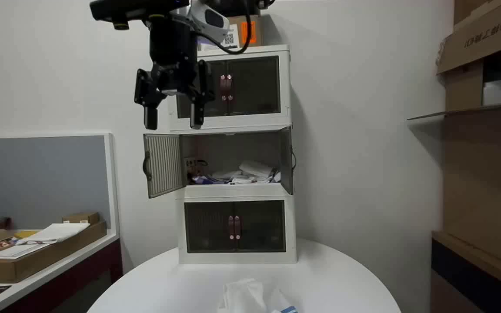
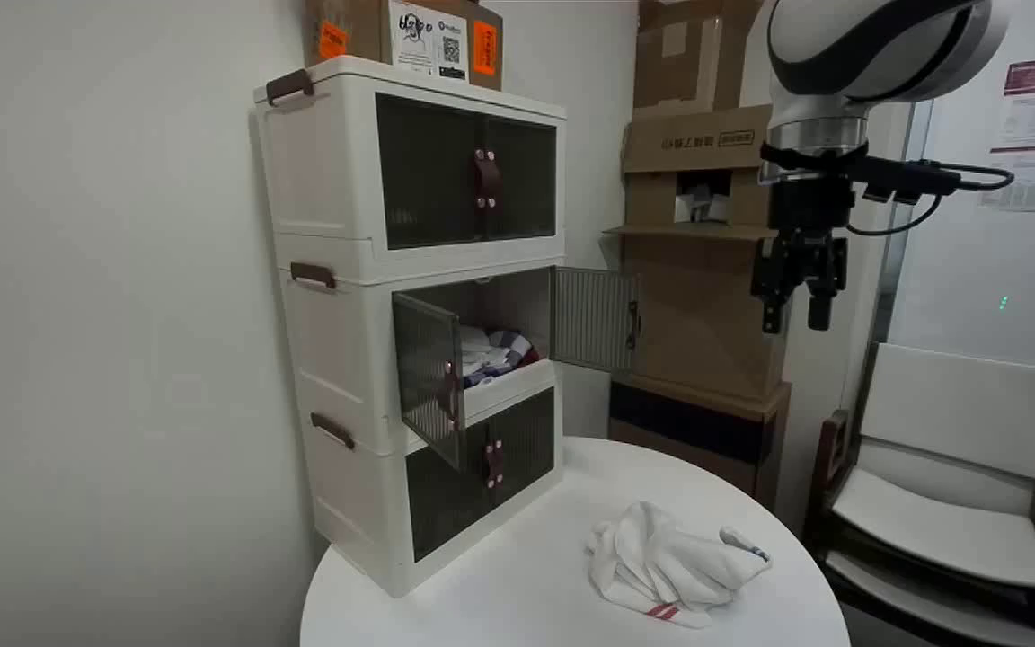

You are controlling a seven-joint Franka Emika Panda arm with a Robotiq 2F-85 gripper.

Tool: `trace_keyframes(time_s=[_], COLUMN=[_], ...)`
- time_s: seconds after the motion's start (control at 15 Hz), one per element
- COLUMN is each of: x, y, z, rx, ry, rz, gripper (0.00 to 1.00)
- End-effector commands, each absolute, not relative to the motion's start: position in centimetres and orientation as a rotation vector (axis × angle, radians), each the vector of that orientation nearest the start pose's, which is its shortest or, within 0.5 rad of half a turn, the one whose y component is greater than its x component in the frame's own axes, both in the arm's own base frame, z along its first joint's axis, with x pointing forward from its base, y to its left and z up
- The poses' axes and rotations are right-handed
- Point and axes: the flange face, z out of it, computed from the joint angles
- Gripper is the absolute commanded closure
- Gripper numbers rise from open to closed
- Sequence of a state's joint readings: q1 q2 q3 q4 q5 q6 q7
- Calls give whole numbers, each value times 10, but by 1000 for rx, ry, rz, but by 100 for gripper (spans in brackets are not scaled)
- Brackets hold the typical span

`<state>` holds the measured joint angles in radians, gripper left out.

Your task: Remove one towel from the middle cabinet

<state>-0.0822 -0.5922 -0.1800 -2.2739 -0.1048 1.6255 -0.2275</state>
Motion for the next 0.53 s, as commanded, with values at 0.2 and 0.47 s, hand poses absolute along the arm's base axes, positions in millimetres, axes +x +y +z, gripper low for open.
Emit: trace_keyframes(time_s=[0.2, 0.47], x=[349, 337], y=[-117, -112], z=[566, 563], rx=[-3130, -3183], ry=[-12, 11], rz=[98, 72], gripper=[0, 0])
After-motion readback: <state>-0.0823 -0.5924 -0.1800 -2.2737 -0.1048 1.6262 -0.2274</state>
